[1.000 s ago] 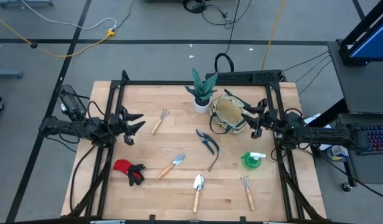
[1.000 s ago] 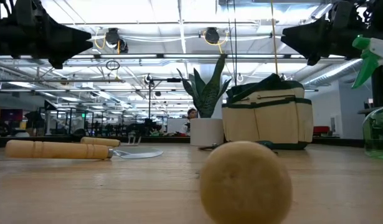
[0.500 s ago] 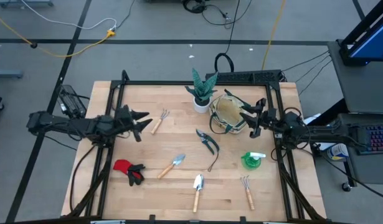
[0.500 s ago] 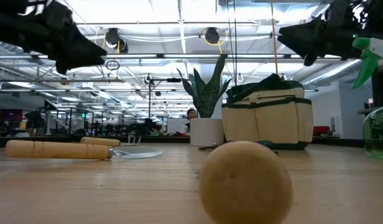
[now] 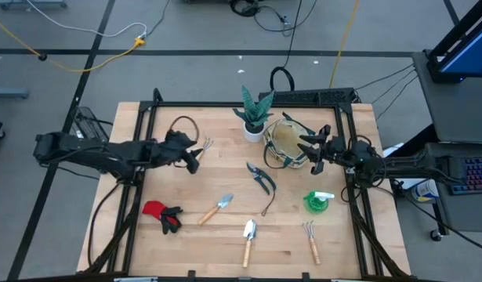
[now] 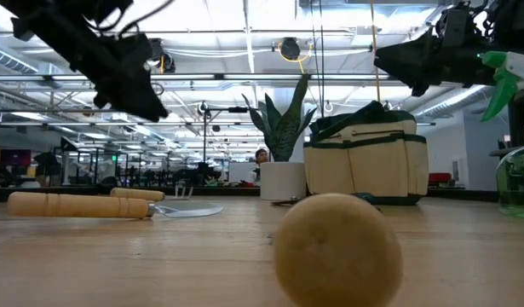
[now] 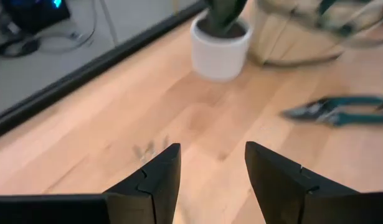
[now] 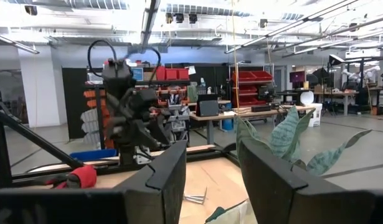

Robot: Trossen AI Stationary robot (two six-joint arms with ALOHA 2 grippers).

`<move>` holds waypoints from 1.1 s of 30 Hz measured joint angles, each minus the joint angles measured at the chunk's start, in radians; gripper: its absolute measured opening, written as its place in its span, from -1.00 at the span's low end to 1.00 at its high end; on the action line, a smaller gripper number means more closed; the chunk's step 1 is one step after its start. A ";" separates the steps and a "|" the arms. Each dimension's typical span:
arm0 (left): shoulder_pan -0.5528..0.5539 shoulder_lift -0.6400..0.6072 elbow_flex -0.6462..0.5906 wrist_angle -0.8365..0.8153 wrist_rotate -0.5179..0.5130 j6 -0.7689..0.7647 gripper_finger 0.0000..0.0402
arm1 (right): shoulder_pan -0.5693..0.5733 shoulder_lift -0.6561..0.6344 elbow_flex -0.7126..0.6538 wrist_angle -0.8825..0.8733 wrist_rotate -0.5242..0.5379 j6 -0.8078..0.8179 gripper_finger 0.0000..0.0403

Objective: Pick & Place Garden tools in Gardening bag
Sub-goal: Put the top brown hand rake into the gardening bag

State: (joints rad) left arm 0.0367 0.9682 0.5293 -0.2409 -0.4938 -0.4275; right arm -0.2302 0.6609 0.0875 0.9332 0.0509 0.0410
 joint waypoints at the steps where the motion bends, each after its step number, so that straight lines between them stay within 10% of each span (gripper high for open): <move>1: 0.008 0.021 0.000 -0.008 0.003 -0.004 -0.07 | 0.000 0.000 0.000 -0.001 0.000 0.000 -0.31; 33: 0.162 0.355 0.000 -0.023 0.153 -0.185 -0.07 | 0.000 0.000 0.003 0.001 0.000 0.000 -0.34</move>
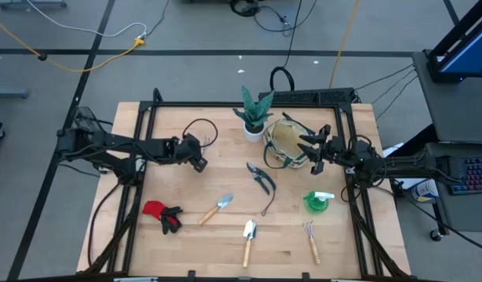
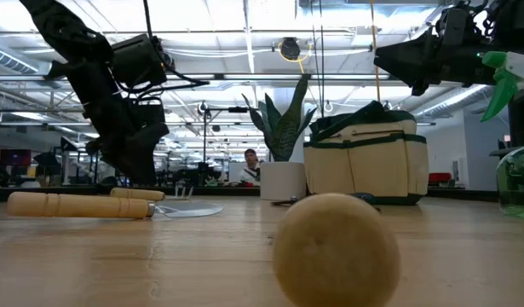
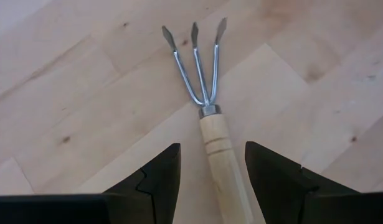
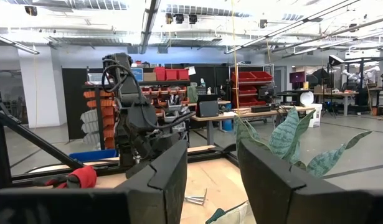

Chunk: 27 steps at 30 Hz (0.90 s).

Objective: Pick & Place Garden tools in Gardening bag
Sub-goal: Put the top brown hand rake into the gardening bag

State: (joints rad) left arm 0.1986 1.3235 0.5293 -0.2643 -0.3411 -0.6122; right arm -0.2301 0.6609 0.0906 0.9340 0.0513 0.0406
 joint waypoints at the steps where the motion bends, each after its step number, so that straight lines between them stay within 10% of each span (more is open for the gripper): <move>1: 0.000 0.000 0.000 0.000 0.000 -0.004 -0.07 | 0.000 0.000 0.000 0.000 0.000 0.000 -0.34; 27: -0.002 0.135 0.001 0.065 -0.004 -0.034 -0.07 | 0.000 0.002 0.001 -0.003 0.000 0.000 -0.36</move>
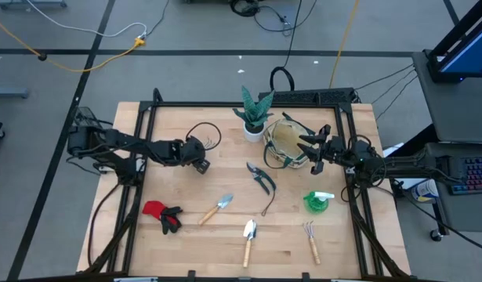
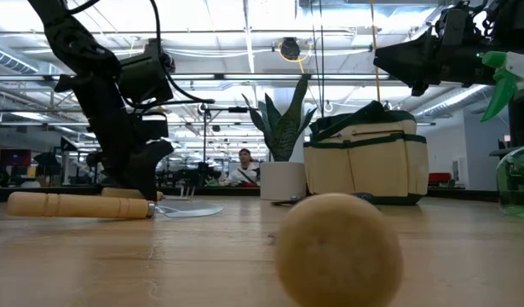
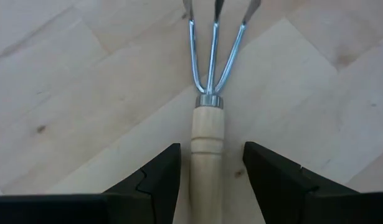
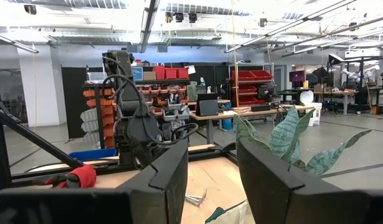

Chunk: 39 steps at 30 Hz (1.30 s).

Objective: Pick & Place Garden tools in Gardening bag
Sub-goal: Put the top brown hand rake into the gardening bag

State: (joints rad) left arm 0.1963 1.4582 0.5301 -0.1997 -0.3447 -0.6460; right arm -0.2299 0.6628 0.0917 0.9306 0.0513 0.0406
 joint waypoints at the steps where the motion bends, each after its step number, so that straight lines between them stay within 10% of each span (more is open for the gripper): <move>1: 0.000 0.000 0.000 0.000 0.000 0.000 -0.07 | 0.000 0.000 0.000 0.000 0.000 0.000 -0.36; 8: 0.000 0.001 0.000 0.000 0.003 0.000 -0.11 | 0.000 0.000 0.000 0.000 0.000 0.000 -0.36; 17: 0.000 0.001 0.000 0.000 0.014 -0.008 -0.66 | 0.000 0.000 0.000 0.000 0.000 0.000 -0.36; 39: -0.003 0.004 -0.003 0.236 0.035 0.115 -0.65 | 0.000 0.000 0.000 0.000 0.000 0.000 -0.36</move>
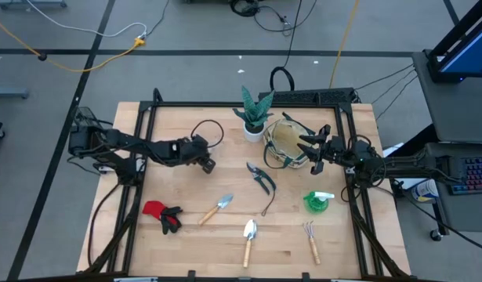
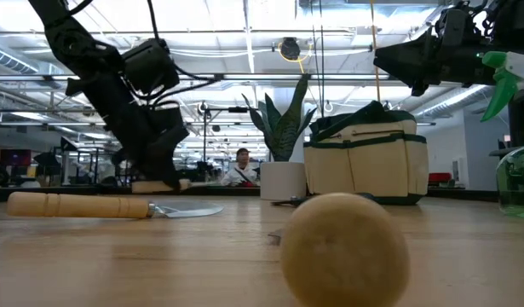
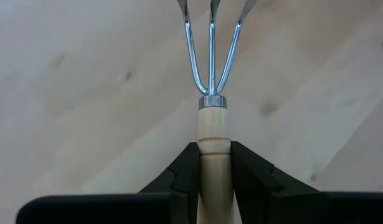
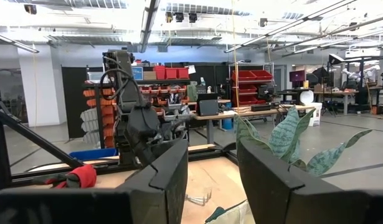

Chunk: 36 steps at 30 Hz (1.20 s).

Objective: Pick & Place Garden tools in Gardening bag
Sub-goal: Put the top brown hand rake into the gardening bag

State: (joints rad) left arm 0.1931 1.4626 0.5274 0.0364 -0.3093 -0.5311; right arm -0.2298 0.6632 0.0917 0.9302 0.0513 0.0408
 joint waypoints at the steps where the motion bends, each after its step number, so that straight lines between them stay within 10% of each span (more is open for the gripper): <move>1: -0.002 0.000 0.000 0.023 -0.001 0.010 -0.64 | 0.000 0.000 0.000 0.000 0.000 0.000 -0.36; 36: -0.135 -0.003 0.002 0.727 -0.016 0.384 -0.57 | 0.000 0.000 0.000 0.000 0.000 0.052 -0.36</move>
State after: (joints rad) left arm 0.0578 1.4601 0.5289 0.7631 -0.3250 -0.1466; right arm -0.2295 0.6632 0.0917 0.9303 0.0517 0.0933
